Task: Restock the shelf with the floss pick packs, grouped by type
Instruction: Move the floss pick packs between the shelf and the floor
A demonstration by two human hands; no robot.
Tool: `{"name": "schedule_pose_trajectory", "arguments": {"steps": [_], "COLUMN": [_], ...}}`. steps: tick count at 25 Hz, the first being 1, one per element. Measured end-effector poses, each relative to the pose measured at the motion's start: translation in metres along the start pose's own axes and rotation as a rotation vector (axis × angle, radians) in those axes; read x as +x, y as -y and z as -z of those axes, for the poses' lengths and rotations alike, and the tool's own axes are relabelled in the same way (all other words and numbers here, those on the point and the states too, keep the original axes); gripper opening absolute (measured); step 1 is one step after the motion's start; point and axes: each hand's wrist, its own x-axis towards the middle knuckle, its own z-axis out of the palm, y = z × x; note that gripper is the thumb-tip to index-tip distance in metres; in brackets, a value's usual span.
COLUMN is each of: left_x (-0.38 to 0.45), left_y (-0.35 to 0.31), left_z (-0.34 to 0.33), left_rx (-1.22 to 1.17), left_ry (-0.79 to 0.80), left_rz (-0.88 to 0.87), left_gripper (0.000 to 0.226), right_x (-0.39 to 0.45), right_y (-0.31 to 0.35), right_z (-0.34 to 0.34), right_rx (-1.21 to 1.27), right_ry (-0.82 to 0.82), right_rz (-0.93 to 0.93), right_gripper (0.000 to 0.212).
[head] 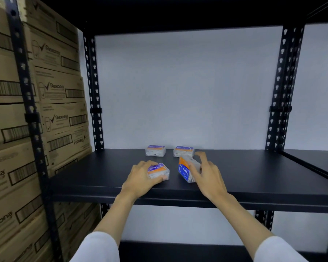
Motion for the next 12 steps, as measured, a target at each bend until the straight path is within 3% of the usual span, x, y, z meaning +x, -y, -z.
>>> {"name": "schedule_pose_trajectory", "arguments": {"steps": [4, 7, 10, 12], "left_x": [0.000, 0.001, 0.001, 0.002], "left_y": [0.000, 0.001, 0.002, 0.003], "left_z": [0.001, 0.000, 0.000, 0.000], "left_rx": [0.015, 0.023, 0.036, 0.046], "left_ry": [0.008, 0.011, 0.008, 0.009], "left_rz": [0.002, 0.000, -0.009, -0.013], "left_gripper": [0.055, 0.056, 0.057, 0.057], "right_x": [0.001, 0.004, 0.012, 0.020], "right_y": [-0.005, -0.002, 0.002, 0.003], "right_z": [-0.001, -0.001, -0.001, -0.005], "right_rx": [0.005, -0.156, -0.376, -0.347], "right_ry": [0.045, 0.056, 0.067, 0.163], "right_rz": [0.084, 0.114, 0.263, 0.266], "right_gripper": [0.036, 0.040, 0.056, 0.061]}}
